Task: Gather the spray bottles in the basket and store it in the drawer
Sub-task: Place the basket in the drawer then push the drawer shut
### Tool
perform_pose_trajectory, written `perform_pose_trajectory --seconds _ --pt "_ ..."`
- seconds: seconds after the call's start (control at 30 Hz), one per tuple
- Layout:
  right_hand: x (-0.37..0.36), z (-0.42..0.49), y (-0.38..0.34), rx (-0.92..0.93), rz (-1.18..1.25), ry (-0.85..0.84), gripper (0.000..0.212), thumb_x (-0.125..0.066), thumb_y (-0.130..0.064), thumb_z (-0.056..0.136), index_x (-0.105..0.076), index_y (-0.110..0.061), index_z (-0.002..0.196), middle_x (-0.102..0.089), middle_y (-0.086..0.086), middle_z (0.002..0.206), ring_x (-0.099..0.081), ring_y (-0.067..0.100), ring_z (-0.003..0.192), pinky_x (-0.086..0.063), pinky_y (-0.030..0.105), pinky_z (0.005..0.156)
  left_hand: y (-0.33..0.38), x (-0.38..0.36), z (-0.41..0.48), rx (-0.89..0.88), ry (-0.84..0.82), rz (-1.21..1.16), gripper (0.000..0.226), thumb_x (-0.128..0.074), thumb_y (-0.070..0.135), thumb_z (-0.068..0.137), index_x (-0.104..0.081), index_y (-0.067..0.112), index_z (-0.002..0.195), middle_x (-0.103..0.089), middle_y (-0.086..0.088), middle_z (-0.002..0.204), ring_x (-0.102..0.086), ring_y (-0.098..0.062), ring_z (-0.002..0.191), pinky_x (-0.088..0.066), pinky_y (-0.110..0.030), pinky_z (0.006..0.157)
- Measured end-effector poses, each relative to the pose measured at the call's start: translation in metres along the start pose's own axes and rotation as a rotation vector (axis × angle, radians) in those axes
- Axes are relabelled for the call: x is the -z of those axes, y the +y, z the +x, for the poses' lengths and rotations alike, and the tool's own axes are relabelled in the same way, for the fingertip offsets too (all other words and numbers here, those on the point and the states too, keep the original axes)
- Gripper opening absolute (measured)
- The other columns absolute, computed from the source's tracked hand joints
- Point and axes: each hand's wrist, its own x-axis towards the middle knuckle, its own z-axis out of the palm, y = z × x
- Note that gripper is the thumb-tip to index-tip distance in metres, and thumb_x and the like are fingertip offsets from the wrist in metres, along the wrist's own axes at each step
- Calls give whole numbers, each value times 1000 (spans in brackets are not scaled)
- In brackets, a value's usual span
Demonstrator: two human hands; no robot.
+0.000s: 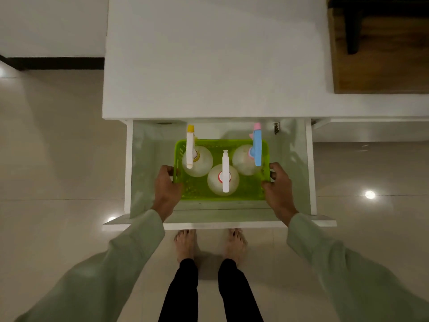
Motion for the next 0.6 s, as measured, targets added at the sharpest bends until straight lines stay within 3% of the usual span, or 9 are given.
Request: perform_pose_trajectory --seconds 0.13,0.23,0.43,0.5,0.6 --pt "-17 26 15 -77 -52 -1 31 -48 16 78 -58 -7 94 -66 8 85 -62 25 81 -53 39 65 -21 -22 24 57 -5 7 24 -62 -5 84 -54 12 98 -58 -5 102 -56 -21 76 -38 -22 48" --pt "-30 39 28 -112 -99 -7 30 -47 13 79 -53 -15 87 -65 8 81 -58 27 75 -47 35 61 -37 -35 38 97 -18 12 23 -65 -2 84 -55 12 98 -58 -5 100 -56 -21 74 -40 -23 47" --pt "-49 52 53 -162 -161 -45 30 -46 10 85 -57 -10 104 -70 18 99 -65 38 86 -55 43 64 -67 -53 57 179 -46 30 23 -66 -4 82 -55 9 98 -57 -7 95 -52 -12 62 -41 -22 45" --pt "-54 53 62 -185 -176 -68 29 -47 8 86 -56 -10 107 -69 20 101 -64 41 91 -55 42 65 -73 -56 60 192 -57 47 23 -67 -3 83 -54 11 97 -57 -7 95 -53 -14 61 -42 -22 44" --pt "-59 51 71 -236 -169 -85 22 -49 4 89 -54 -9 106 -67 22 102 -62 43 99 -58 54 79 -81 -58 64 200 -77 53 22 -64 -4 85 -54 10 97 -59 -11 99 -56 -23 64 -44 -24 43"
